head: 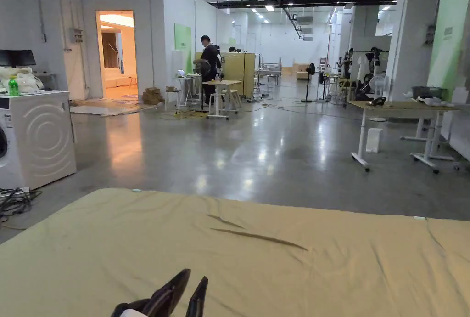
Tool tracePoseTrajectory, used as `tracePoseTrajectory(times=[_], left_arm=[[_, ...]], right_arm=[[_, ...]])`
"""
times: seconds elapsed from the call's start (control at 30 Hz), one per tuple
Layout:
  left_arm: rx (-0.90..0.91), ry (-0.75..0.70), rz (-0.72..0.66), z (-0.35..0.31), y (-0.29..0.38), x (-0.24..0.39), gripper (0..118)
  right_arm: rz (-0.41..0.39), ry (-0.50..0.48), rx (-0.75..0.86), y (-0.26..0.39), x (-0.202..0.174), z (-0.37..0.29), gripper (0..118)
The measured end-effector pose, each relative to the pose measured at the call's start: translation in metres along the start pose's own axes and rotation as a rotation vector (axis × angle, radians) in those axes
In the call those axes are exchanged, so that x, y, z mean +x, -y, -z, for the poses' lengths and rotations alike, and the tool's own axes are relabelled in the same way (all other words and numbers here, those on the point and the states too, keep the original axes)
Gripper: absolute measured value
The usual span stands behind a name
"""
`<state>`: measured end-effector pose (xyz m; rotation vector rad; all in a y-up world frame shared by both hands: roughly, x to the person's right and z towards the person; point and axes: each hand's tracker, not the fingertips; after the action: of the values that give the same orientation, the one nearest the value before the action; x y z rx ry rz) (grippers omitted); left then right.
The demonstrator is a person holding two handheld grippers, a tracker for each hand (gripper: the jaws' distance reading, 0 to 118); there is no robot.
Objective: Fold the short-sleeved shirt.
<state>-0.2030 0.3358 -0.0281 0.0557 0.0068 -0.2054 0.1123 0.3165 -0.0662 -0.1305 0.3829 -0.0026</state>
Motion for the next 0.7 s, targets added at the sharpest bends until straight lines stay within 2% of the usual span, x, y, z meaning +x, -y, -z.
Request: tracePoseTrajectory(times=[0.1, 0.13, 0.23, 0.33, 0.47, 0.7], left_arm=[[-0.032, 0.072, -0.005, -0.014, 0.003, 0.009, 8], [-0.045, 0.079, -0.024, -0.02, 0.005, 0.009, 0], [-0.062, 0.07, -0.042, -0.035, 0.009, 0.011, 0], [-0.059, 0.033, -0.05, -0.042, 0.008, 0.006, 0], [-0.05, 0.021, -0.088, -0.043, 0.003, -0.002, 0], [-0.037, -0.015, -0.049, -0.05, -0.003, -0.005, 0]], right_arm=[[-0.093, 0.025, 0.053, -0.005, -0.01, -0.012, 0], [-0.118, 0.042, 0.039, -0.003, -0.013, -0.016, 0], [-0.172, 0.089, 0.048, 0.007, -0.016, -0.02, 0], [-0.162, 0.092, 0.056, 0.013, -0.016, -0.022, 0], [-0.102, 0.062, 0.074, 0.012, -0.014, -0.022, 0], [-0.085, 0.076, 0.066, 0.009, -0.01, -0.021, 0]])
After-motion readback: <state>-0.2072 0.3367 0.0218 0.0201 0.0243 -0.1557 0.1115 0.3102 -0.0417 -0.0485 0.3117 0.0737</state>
